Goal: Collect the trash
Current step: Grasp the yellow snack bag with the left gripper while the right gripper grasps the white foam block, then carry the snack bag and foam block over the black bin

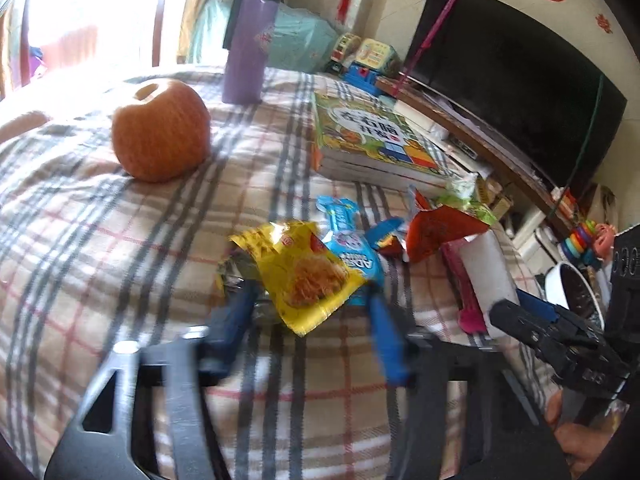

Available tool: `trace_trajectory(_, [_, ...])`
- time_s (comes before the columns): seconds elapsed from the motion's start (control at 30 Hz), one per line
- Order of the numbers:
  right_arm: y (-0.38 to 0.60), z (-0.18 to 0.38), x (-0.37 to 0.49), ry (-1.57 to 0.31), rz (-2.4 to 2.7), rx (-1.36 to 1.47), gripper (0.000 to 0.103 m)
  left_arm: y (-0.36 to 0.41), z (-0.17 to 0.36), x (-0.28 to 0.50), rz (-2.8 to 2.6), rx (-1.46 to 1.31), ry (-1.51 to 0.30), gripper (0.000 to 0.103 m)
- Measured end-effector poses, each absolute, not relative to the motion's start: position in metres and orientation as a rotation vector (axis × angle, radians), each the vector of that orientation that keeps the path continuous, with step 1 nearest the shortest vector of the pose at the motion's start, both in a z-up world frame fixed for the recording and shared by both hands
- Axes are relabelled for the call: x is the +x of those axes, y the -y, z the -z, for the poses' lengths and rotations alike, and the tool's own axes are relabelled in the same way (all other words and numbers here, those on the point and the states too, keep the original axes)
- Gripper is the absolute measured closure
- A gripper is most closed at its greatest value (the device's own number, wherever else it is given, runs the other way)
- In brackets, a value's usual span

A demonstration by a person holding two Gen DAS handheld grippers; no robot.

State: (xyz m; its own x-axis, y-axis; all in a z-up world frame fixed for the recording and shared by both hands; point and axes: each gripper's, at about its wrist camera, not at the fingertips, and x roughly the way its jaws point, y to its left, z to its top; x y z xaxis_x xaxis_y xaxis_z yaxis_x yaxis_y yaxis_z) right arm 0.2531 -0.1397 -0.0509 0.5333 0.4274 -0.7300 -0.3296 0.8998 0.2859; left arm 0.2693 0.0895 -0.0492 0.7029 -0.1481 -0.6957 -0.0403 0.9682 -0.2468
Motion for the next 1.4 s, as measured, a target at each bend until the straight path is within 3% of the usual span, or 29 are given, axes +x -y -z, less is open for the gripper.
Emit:
trace_trajectory(0.03, [0.139,0.052,0.254,-0.909,-0.450,0.120,0.043,-0.088,0.050,0.270,0.069,-0.252,-0.798,0.081])
trace_trajectory(0.07, [0.139,0.054,0.255,-0.917,-0.451,0.123,0.053,-0.088,0.052,0.271,0.077,-0.250,-0.803,0.087])
trace_trajectory(0.2, [0.140,0.050,0.247,-0.901,-0.450,0.112,0.054,-0.082,0.047,0.260,0.083,-0.226,-0.779,0.093])
trace_trajectory(0.67, [0.179,0.034,0.196,-0.869,-0.420,0.183,0.054,-0.029,0.034,0.201,0.226,-0.214,-0.774,0.093])
trace_trajectory(1.4, [0.272,0.001,0.141,-0.788,-0.247,0.273,0.054,0.072,0.019,0.174,0.445,-0.153,-0.797,0.093])
